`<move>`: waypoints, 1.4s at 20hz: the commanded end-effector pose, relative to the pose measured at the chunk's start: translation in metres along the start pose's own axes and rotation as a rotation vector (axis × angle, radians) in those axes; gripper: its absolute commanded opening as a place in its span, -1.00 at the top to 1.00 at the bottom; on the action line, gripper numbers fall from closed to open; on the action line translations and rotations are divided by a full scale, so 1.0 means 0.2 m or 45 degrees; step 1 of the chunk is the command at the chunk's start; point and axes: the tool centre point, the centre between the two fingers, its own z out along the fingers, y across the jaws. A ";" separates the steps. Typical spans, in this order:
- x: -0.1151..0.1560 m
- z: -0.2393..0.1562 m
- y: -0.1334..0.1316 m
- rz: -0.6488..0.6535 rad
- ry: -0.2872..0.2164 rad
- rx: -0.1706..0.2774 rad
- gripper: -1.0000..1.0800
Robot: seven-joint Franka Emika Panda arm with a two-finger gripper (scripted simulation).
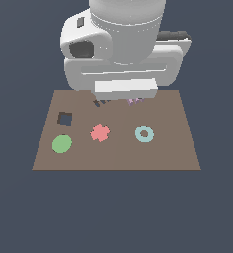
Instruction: Insert a designated object into the corresponding slot on a board.
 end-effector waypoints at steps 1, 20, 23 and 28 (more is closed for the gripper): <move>0.00 0.00 0.00 0.000 0.000 0.000 -0.92; -0.13 0.12 0.00 0.318 -0.001 0.001 -0.92; -0.17 0.16 -0.01 0.424 -0.002 0.002 -0.92; -0.25 0.23 -0.04 0.630 -0.002 0.003 -0.92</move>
